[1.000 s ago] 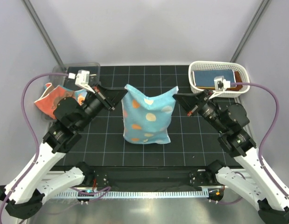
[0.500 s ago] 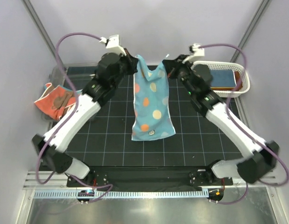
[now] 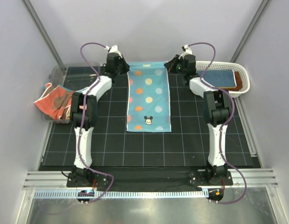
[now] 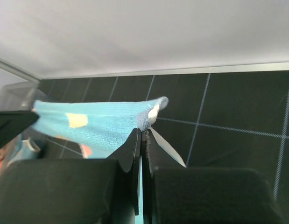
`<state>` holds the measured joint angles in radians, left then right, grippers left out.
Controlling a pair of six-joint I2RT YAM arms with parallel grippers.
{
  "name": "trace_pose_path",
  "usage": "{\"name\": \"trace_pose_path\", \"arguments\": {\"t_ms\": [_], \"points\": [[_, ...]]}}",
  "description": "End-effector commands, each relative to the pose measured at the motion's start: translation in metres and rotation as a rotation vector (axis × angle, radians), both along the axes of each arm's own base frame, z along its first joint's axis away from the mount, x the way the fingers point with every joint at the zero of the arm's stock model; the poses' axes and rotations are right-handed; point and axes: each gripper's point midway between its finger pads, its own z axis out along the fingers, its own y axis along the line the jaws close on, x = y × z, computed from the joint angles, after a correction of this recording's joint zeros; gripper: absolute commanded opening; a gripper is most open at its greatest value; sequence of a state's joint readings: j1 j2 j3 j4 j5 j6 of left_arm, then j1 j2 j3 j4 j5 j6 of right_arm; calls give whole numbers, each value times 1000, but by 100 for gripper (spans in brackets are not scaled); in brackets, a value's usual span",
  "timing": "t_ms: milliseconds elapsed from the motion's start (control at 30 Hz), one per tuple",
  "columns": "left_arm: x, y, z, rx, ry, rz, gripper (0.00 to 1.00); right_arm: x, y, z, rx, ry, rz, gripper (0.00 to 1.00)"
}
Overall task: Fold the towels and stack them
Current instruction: Fold the towel
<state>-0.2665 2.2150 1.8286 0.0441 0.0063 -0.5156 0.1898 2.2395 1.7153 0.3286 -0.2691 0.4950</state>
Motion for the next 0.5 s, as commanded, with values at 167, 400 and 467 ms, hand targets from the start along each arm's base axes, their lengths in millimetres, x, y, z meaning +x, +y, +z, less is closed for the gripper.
{"name": "trace_pose_path", "arguments": {"t_ms": [167, 400, 467], "points": [[13, -12, 59, -91, -198, -139, 0, -6, 11, 59, 162, -167, 155, 1], [-21, -12, 22, -71, -98, -184, 0, -36, 11, 30, 165, -78, 178, 1], [-29, -13, 17, -78, -77, -201, 0, -51, 9, 19, 148, -44, 177, 1]]}}
